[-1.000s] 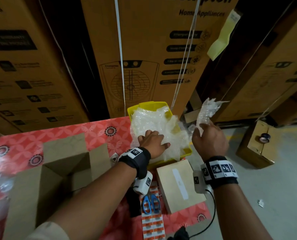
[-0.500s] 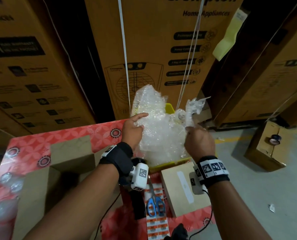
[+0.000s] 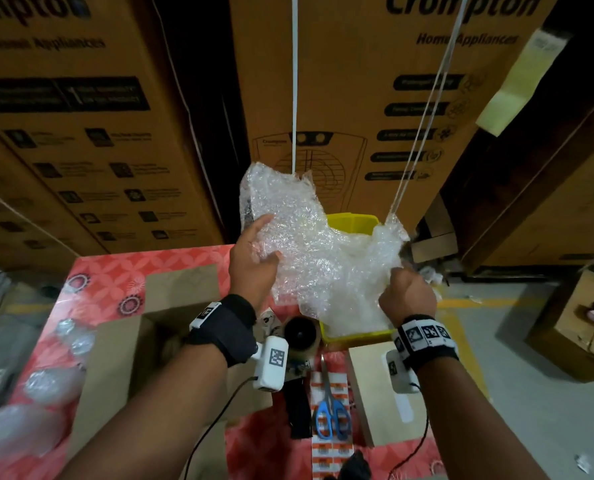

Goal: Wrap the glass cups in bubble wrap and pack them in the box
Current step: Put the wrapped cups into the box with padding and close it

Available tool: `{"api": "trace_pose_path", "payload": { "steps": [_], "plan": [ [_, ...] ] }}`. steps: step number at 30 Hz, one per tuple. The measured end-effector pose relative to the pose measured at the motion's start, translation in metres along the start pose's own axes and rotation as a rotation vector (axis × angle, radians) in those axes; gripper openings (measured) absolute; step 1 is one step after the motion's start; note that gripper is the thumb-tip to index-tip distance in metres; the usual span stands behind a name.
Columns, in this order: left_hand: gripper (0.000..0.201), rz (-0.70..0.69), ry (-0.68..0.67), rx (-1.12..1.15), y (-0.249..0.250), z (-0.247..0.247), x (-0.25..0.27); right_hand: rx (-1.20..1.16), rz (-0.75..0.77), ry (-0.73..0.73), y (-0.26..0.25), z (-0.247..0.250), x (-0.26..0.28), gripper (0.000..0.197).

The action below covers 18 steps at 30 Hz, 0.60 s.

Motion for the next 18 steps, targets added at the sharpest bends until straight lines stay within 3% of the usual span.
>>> {"api": "trace_pose_path", "payload": {
  "steps": [3,8,11,14,16,18],
  "plan": [
    [0.074,0.019,0.090,0.066,0.005,0.010,-0.002,-0.316,-0.074,-0.002,0.010,0.023,-0.003,0.045],
    [0.080,0.073,0.141,0.164,0.011,0.011,0.003,-0.689,-0.056,0.234,0.017,0.058,0.010,0.069],
    [0.085,0.076,0.093,0.089,0.001,0.011,0.007,-0.625,0.021,0.300,0.000,0.055,0.021,0.084],
    [0.088,0.047,0.025,0.024,-0.003,0.003,0.012,-0.430,0.171,0.248,-0.027,0.025,0.017,0.093],
    [0.087,0.024,0.022,0.020,-0.001,0.002,0.014,-0.268,0.209,0.133,-0.038,-0.005,0.007,0.079],
    [0.087,-0.007,0.053,0.009,0.005,0.007,0.013,-0.135,0.221,0.049,-0.039,-0.026,0.000,0.053]
  ]
}}
Point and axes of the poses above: each hand's wrist, its own x-axis away from the middle knuckle, its own z-axis out of the back of the hand, y = z × x, the point moved 4 cm from there along -x, towards the middle knuckle, and after that the axes turned 13 degrees about -z, right-handed, at the moved point
